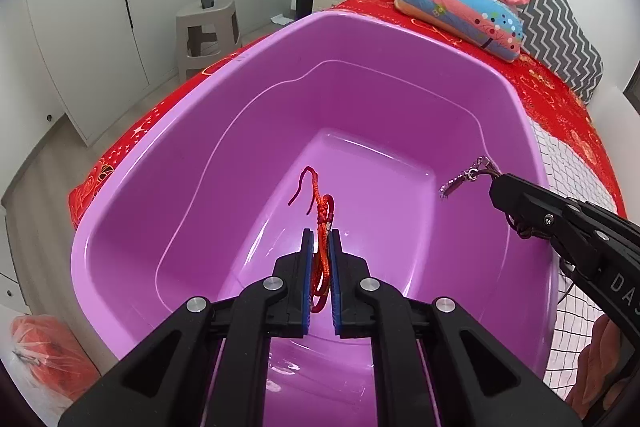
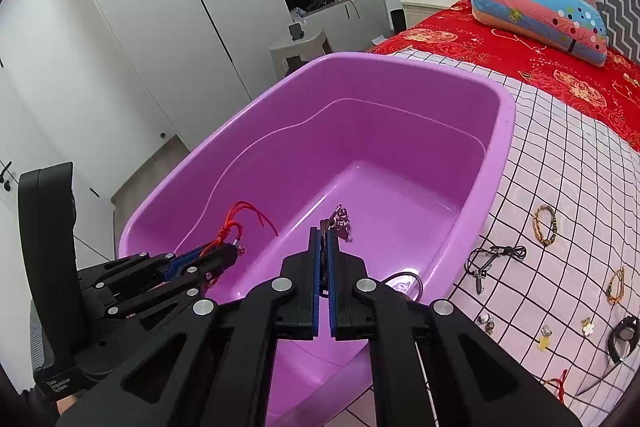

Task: Organize jewelry
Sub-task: 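Lift both held pieces and carry them over the purple tub, then open both tools to drop the pieces into the purple tub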

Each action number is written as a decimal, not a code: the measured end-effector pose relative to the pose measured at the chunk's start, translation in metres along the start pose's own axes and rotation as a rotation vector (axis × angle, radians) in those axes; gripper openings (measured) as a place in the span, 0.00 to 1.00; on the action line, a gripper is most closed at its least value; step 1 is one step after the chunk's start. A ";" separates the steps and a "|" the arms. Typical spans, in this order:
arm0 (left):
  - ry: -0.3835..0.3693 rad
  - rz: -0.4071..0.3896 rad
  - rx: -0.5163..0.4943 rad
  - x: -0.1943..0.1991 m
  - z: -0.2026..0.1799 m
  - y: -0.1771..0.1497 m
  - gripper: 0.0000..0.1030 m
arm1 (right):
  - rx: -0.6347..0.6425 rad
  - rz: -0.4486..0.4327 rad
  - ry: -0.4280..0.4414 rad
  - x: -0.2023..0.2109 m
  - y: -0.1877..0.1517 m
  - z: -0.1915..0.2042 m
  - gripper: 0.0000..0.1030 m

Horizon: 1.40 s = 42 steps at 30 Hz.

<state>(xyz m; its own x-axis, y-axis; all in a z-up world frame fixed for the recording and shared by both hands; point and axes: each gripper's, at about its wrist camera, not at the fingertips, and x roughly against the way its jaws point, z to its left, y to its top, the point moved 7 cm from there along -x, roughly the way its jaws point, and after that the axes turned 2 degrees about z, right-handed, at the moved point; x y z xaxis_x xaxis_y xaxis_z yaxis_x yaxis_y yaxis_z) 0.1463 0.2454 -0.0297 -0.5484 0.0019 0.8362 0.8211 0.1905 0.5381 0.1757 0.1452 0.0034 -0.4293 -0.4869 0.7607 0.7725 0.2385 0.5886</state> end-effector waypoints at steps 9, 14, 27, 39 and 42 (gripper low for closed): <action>0.066 -0.043 0.026 0.012 0.009 0.003 0.80 | 0.007 0.001 -0.047 -0.001 0.001 0.000 0.27; 0.069 -0.040 0.061 0.018 0.017 0.001 0.84 | -0.006 -0.011 -0.053 0.006 0.000 -0.003 0.28; 0.096 -0.048 0.088 0.035 0.022 -0.005 0.85 | -0.016 -0.020 -0.069 0.023 -0.011 -0.009 0.33; 0.113 -0.058 0.056 0.056 0.006 -0.014 0.88 | -0.040 -0.044 -0.082 0.048 -0.017 -0.019 0.41; 0.117 -0.063 0.044 0.061 0.002 -0.017 0.88 | -0.041 -0.045 -0.085 0.053 -0.021 -0.020 0.47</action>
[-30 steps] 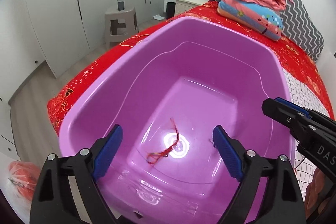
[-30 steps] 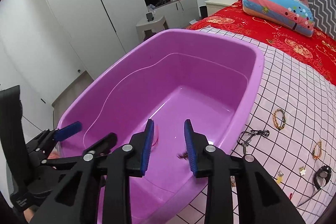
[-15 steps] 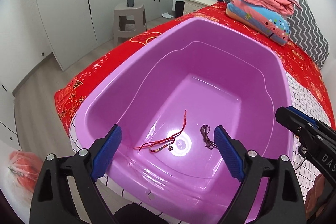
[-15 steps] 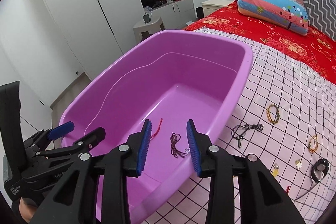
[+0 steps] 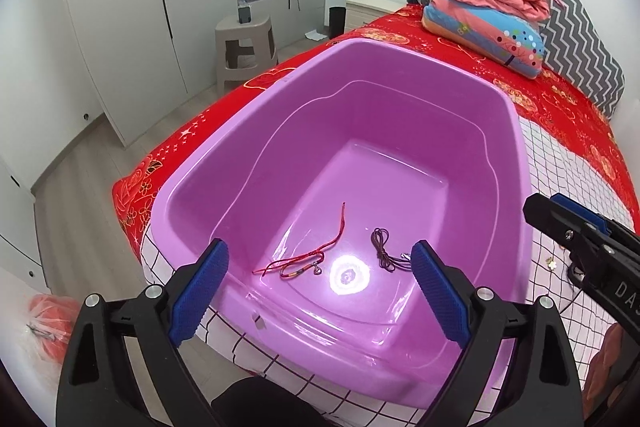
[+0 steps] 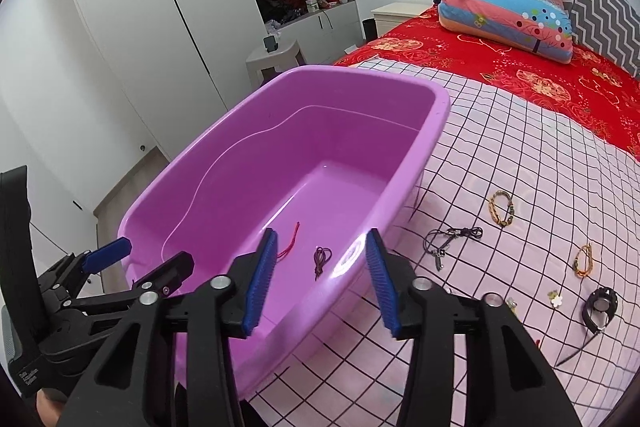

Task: Organize jewelry
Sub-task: 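Open both tools to drop the pieces into the purple tub, then move both open tools back over the remaining jewelry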

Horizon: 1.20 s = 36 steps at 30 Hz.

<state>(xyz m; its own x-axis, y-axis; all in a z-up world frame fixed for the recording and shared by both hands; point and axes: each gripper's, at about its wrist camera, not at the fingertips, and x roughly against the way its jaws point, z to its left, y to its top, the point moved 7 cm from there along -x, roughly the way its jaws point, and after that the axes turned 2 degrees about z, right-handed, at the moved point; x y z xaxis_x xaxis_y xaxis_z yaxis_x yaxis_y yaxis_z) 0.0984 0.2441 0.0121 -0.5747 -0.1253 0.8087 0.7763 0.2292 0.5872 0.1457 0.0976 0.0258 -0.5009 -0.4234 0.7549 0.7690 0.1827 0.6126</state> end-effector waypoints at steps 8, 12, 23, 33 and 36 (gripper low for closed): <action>-0.011 0.000 -0.007 0.012 -0.012 -0.007 0.90 | -0.019 -0.007 -0.009 0.015 -0.009 -0.008 0.53; -0.018 -0.006 -0.017 0.018 -0.021 -0.009 0.92 | -0.026 -0.015 -0.026 0.025 -0.018 -0.014 0.55; -0.053 -0.016 -0.075 0.032 -0.048 -0.024 0.93 | -0.109 -0.056 -0.068 0.058 -0.054 -0.049 0.60; -0.124 -0.017 -0.172 0.043 -0.101 -0.054 0.93 | -0.177 -0.069 -0.133 0.086 -0.111 -0.091 0.61; -0.144 -0.015 -0.205 0.046 -0.118 -0.065 0.93 | -0.193 -0.080 -0.161 0.097 -0.126 -0.104 0.61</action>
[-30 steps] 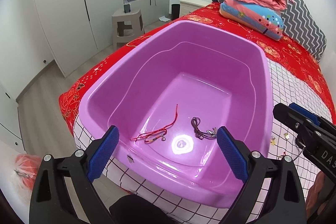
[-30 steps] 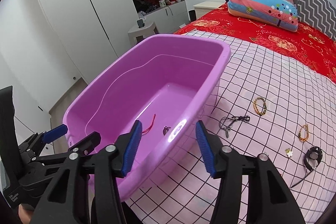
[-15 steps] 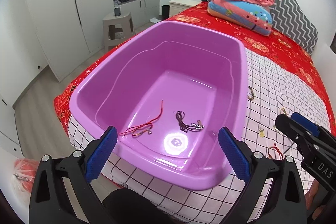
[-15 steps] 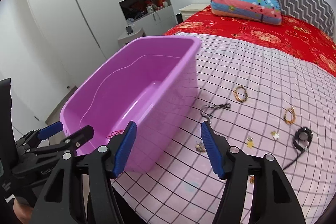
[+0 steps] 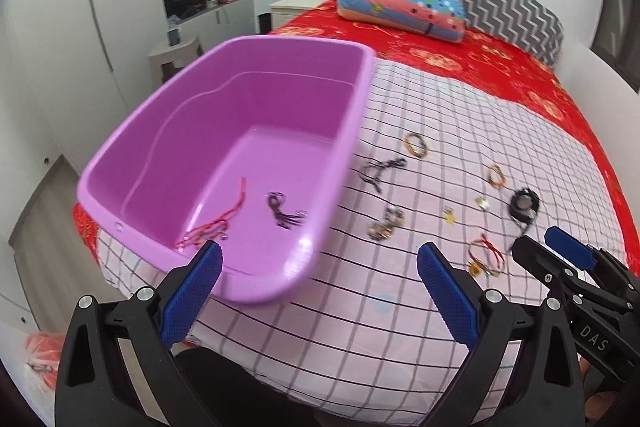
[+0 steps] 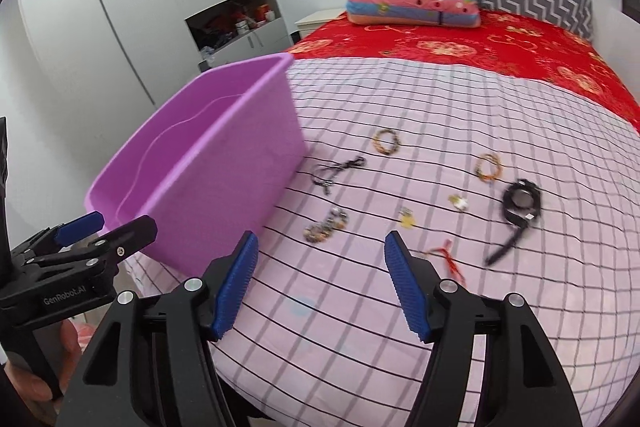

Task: Organize jewelry
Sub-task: 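Move both open tools back over the remaining jewelry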

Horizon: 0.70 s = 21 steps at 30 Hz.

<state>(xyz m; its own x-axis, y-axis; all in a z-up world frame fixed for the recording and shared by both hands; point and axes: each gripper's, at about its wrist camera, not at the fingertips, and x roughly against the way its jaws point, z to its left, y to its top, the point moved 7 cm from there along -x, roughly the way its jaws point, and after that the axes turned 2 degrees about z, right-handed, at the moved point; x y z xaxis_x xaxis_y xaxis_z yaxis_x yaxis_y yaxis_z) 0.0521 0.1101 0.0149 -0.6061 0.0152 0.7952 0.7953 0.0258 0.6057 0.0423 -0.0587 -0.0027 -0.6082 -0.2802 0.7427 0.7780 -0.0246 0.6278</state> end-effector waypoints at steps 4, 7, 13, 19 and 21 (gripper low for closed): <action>-0.025 0.001 -0.051 -0.001 -0.026 -0.010 0.93 | -0.025 -0.011 -0.033 0.010 -0.015 -0.025 0.61; -0.046 0.006 -0.088 -0.004 -0.045 -0.018 0.93 | -0.039 -0.007 -0.059 0.015 -0.026 -0.042 0.61; -0.069 0.039 -0.124 -0.022 -0.071 -0.034 0.93 | -0.086 0.013 -0.092 0.012 -0.047 -0.074 0.61; -0.087 0.080 -0.118 -0.047 -0.082 -0.045 0.93 | -0.129 0.022 -0.112 -0.001 -0.059 -0.100 0.61; -0.083 0.090 -0.114 -0.058 -0.084 -0.047 0.93 | -0.139 0.021 -0.111 -0.008 -0.062 -0.107 0.61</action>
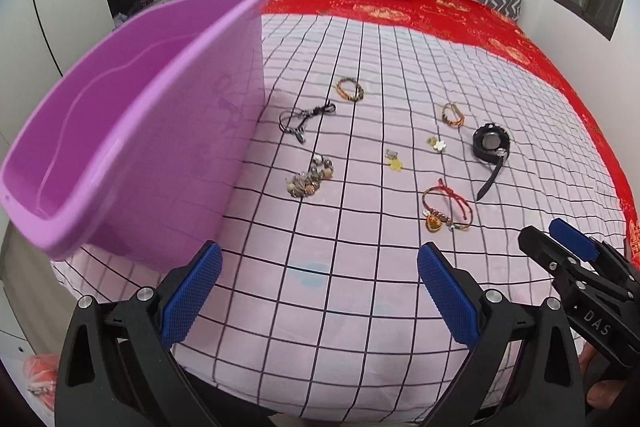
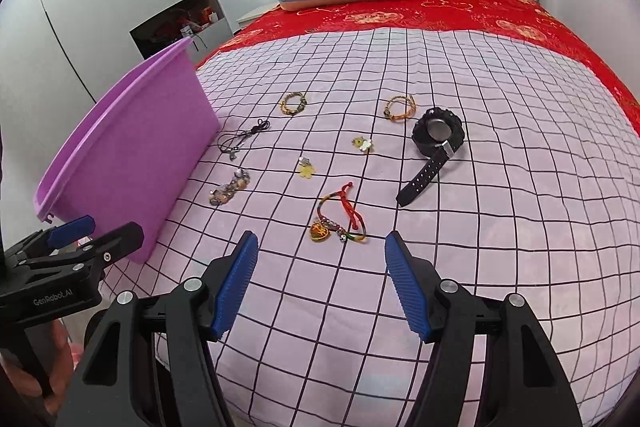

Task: Organize jewelry
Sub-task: 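Move both open tools back over the remaining jewelry, then grasp the silver beaded charm bracelet with the left tool while the right tool grasps the red cord pendant bracelet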

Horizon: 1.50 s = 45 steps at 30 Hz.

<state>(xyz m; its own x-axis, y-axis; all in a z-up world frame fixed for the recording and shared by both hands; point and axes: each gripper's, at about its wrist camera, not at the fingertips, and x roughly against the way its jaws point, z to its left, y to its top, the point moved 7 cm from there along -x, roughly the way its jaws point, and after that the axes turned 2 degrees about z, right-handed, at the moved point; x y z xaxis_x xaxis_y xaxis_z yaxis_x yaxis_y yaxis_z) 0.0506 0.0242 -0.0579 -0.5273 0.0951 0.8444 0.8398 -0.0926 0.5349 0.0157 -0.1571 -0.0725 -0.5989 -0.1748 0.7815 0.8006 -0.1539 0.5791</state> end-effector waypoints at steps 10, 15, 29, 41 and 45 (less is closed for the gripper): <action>0.023 0.005 0.043 -0.065 0.008 0.012 0.93 | -0.034 0.054 -0.028 -0.053 -0.010 -0.029 0.61; 0.041 0.025 0.047 -0.101 0.013 0.021 0.93 | -0.021 0.052 -0.046 -0.080 -0.006 -0.032 0.61; 0.048 0.032 0.023 -0.160 0.015 0.038 0.93 | 0.016 0.083 -0.066 -0.136 0.010 -0.028 0.61; 0.065 0.024 -0.009 -0.184 0.010 0.040 0.93 | 0.066 0.062 -0.099 -0.148 0.009 -0.026 0.61; 0.040 0.009 -0.047 -0.181 0.000 0.040 0.70 | 0.093 0.060 -0.107 -0.150 0.009 -0.023 0.57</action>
<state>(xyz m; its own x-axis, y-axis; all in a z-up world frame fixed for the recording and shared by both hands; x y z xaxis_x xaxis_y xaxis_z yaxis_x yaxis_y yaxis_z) 0.1795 0.0028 -0.1891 -0.5251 0.0545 0.8493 0.8382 -0.1397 0.5272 0.1121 -0.1547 -0.1904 -0.5481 -0.0755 0.8330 0.8364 -0.0547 0.5453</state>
